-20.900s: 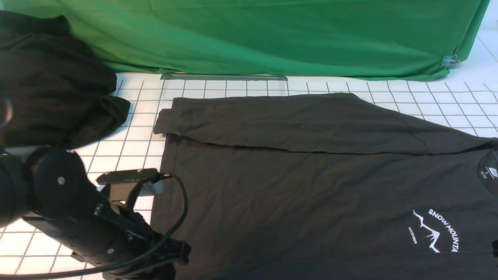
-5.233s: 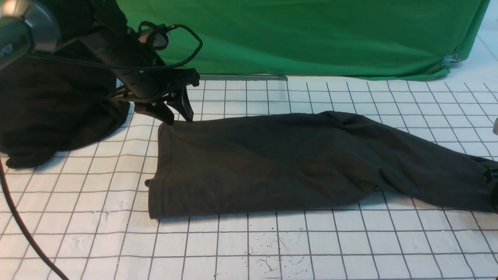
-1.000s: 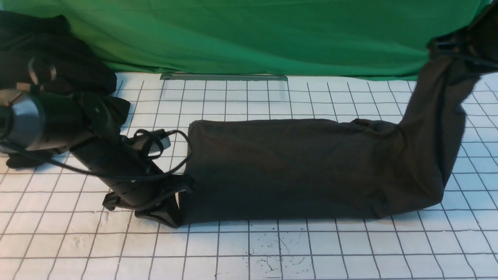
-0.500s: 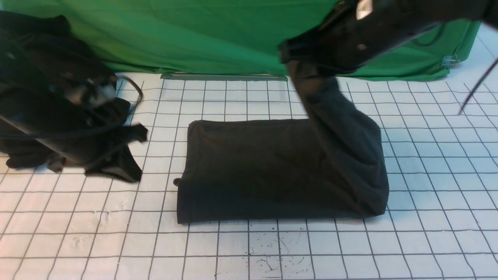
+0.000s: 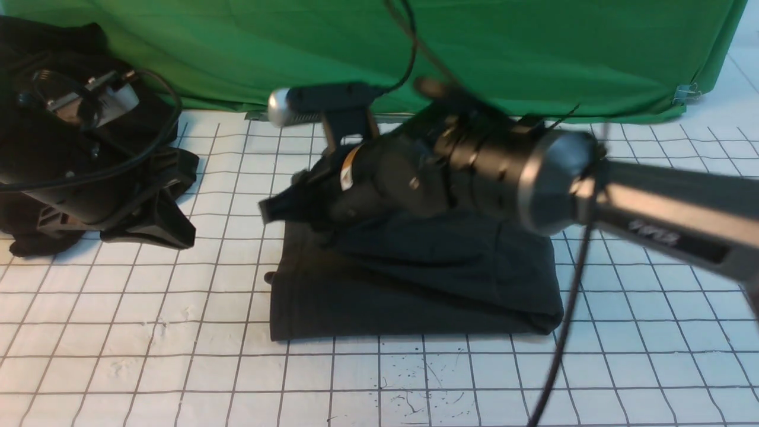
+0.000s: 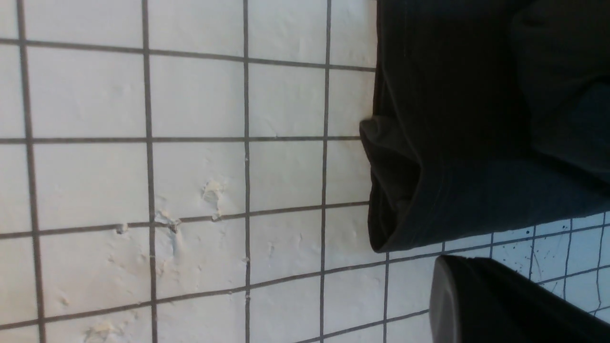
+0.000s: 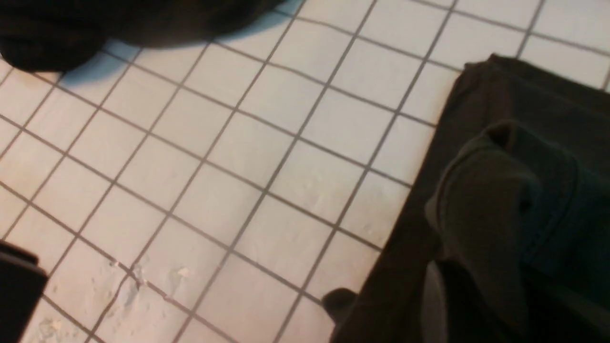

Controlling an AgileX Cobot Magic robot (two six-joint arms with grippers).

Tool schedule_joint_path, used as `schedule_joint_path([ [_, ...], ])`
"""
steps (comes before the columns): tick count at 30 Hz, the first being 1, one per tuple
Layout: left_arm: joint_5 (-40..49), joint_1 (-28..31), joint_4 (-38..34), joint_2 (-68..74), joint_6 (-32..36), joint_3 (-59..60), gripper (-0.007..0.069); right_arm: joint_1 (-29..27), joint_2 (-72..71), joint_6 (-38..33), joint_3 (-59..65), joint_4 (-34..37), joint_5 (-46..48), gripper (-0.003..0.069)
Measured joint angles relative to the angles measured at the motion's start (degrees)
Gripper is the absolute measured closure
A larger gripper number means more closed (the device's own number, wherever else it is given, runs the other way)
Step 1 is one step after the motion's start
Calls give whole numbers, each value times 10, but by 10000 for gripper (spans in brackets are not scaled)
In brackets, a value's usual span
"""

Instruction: Fold a long-sleeved shirt over a white checkered tablecloth.

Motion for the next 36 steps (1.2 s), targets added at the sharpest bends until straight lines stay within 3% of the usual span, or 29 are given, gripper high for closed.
schedule_joint_path([
  [1, 0, 0, 0, 0, 0, 0, 620, 1, 4, 1, 0, 0, -3, 511],
  [2, 0, 0, -1, 0, 0, 0, 620, 2, 14, 4, 0, 2, -11, 430],
  [7, 0, 0, -2, 0, 0, 0, 620, 1, 4, 14, -13, 2, 43, 200],
  [11, -2, 0, -2, 0, 0, 0, 620, -10, -38, -30, -54, 3, 154, 113],
  [14, -5, 0, -5, 0, 0, 0, 617, -29, -85, -85, -96, 2, 260, 141],
  [18, -5, 0, -32, 0, 4, 0, 605, -65, -137, -138, -124, -9, 381, 356],
  [19, -7, 0, -51, 0, 11, 0, 599, -85, -158, -151, -125, -24, 430, 481],
  [20, -7, 0, -55, 0, 13, 0, 599, -87, -163, -154, -125, -26, 439, 513],
  [21, -7, -2, -68, 0, 18, 0, 594, -109, -179, -166, -117, -37, 460, 597],
  [23, -6, -8, -69, 0, 19, 0, 587, -135, -200, -173, -96, -44, 470, 641],
  [27, -1, -29, -62, 6, 20, 0, 573, -169, -225, -176, -40, -46, 474, 658],
  [31, -15, -96, -11, 22, -15, 5, 513, -194, -232, -148, 80, -46, 462, 634],
  [33, -21, -121, 21, 31, -33, 7, 471, -197, -231, -140, 145, -45, 424, 563],
  [36, -26, -154, 74, 51, -75, 9, 377, -198, -229, -134, 226, -31, 346, 373],
])
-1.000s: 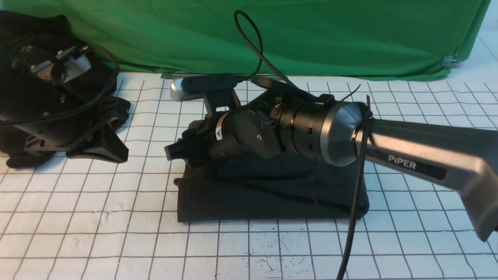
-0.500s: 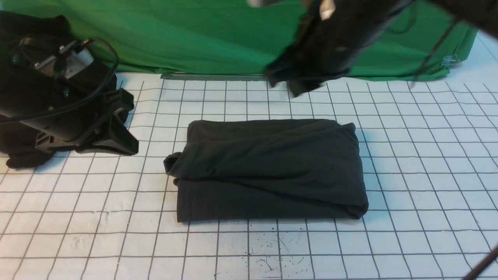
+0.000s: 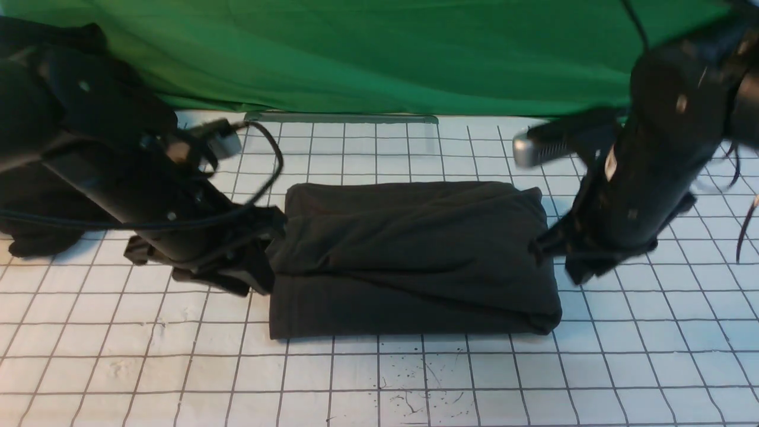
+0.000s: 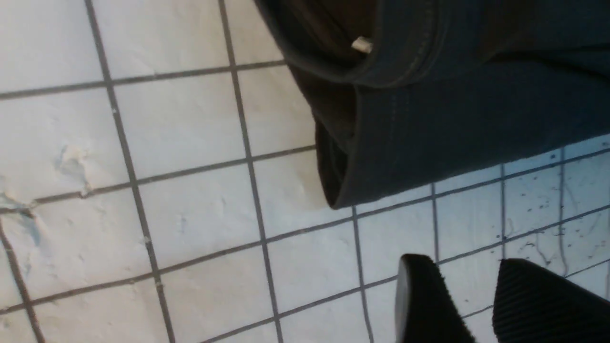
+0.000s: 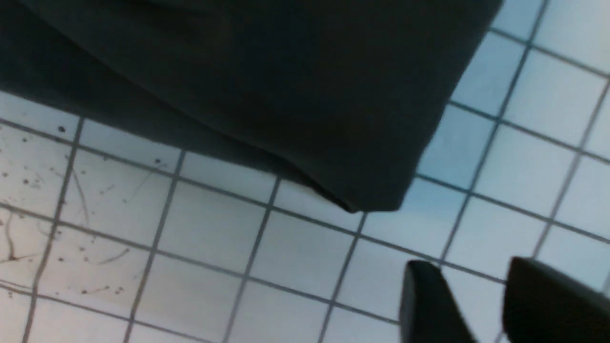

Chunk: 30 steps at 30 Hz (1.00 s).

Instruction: Fold a long-sleeved shirt over a white checkered tablecloth.

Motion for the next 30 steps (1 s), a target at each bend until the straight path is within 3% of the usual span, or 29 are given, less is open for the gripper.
schedule_joint_path([
  [3, -7, -5, 9, 26, -16, 0, 279, 0, 18, 1, 51, 34, -53, 193],
  [4, -12, -5, 9, 37, -16, 0, 246, 0, 27, 0, 60, 39, -64, 169],
  [9, -25, -5, 3, 69, -16, 0, 179, 0, 57, 0, 67, 44, -95, 176],
  [13, -35, -5, -39, 104, 23, 0, 167, 0, 85, 0, 68, 43, -133, 238],
  [19, -73, -5, -85, 131, 54, 0, 276, 0, 101, 0, 68, 36, -156, 281],
  [22, -76, -5, -87, 132, 57, 0, 405, 0, 101, -7, 68, 35, -156, 354],
  [23, -76, -5, -87, 132, 57, 0, 470, 0, 101, -12, 68, 35, -157, 418],
  [24, -76, -5, -90, 132, 57, 0, 543, 0, 101, -16, 68, 35, -158, 547],
  [26, -72, -5, -91, 132, 58, 0, 580, 0, 101, -24, 68, 35, -155, 598],
  [30, -54, -6, -95, 130, 58, 0, 589, 0, 94, -41, 67, 39, -125, 606],
])
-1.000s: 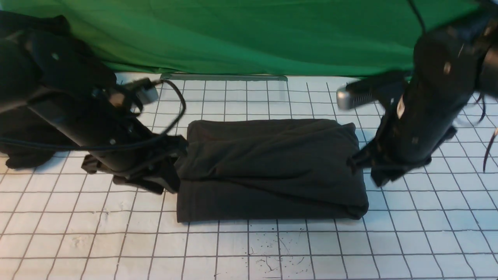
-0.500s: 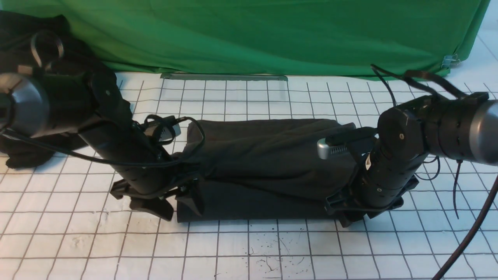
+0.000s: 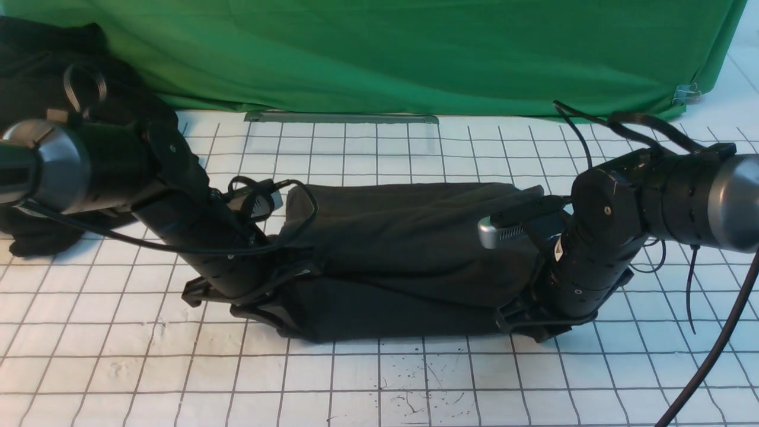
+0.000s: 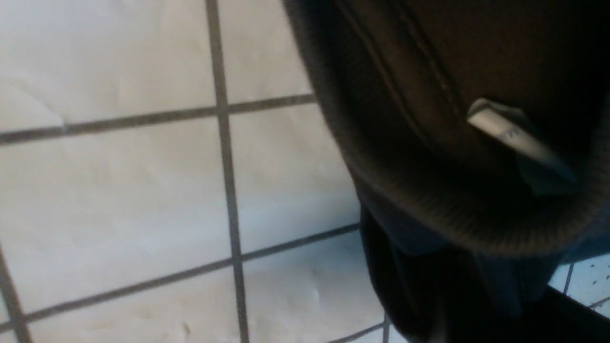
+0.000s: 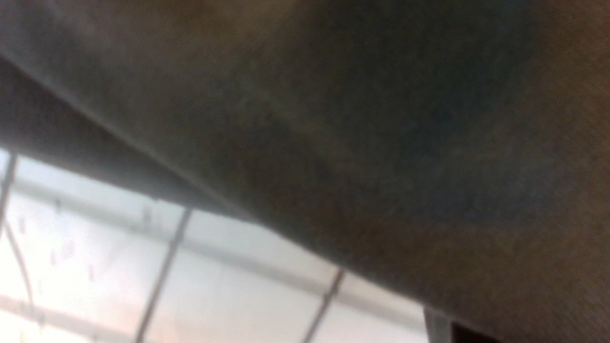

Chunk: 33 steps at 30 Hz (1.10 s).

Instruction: Fold a long-sleeved shirt over a white checkered tablecloth.

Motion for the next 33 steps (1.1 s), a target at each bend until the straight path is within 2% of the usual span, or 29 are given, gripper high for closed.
schedule_joint_path([
  [8, 76, -18, 6, -61, -16, 4, 589, 1, -85, -18, 14, 11, 124, 606],
  [11, 78, -39, 19, -75, -34, 21, 589, 1, -103, -15, 40, 12, 126, 606],
  [14, 43, -77, 31, -78, -44, 59, 589, 1, -106, -4, 81, 13, 94, 606],
  [20, 19, -90, 37, -78, -55, 74, 589, 1, -102, -3, 114, 18, 57, 585],
  [22, 14, -90, 37, -78, -57, 76, 589, 1, -102, -3, 118, 19, 51, 555],
  [27, 8, -91, 41, -78, -59, 76, 548, 1, -102, 0, 119, 15, 53, 397],
  [30, 17, -91, 43, -78, -59, 76, 488, 1, -102, 9, 120, 14, 54, 311],
  [33, 30, -91, 47, -82, -59, 76, 402, 1, -109, 11, 120, 11, 58, 275],
])
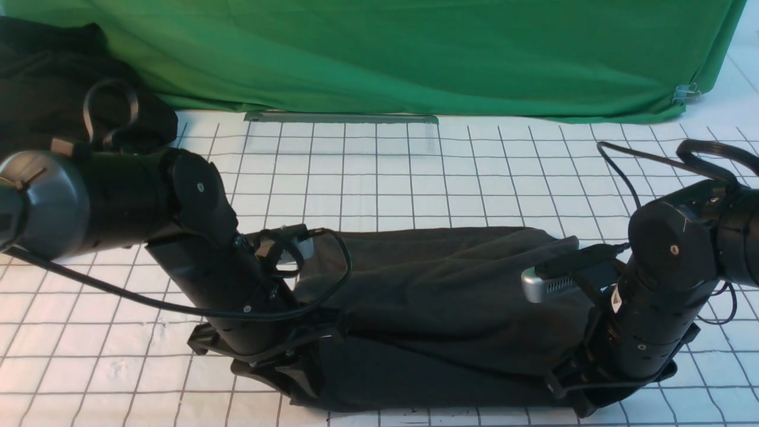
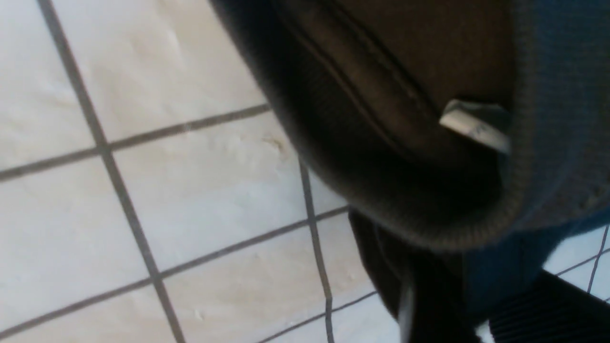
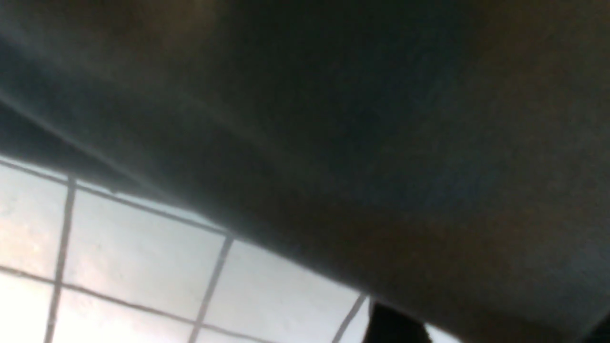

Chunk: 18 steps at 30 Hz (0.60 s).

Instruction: Fold a long-sleeved shirt over a white checkered tablecloth.

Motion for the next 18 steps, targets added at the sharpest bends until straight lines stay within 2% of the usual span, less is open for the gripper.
schedule_joint_path([
  [7, 18, 0, 25, -50, -1, 0, 232, -1, -99, -6, -6, -11, 47, 266],
  [12, 23, 0, 30, -101, -1, 0, 197, -1, -203, -17, -25, -14, 84, 280],
  [15, 23, 0, 31, -136, -1, 0, 197, -1, -280, -31, -40, -18, 109, 372],
  [18, 18, 0, 31, -163, -1, 0, 204, -1, -359, -42, -51, -19, 122, 511],
])
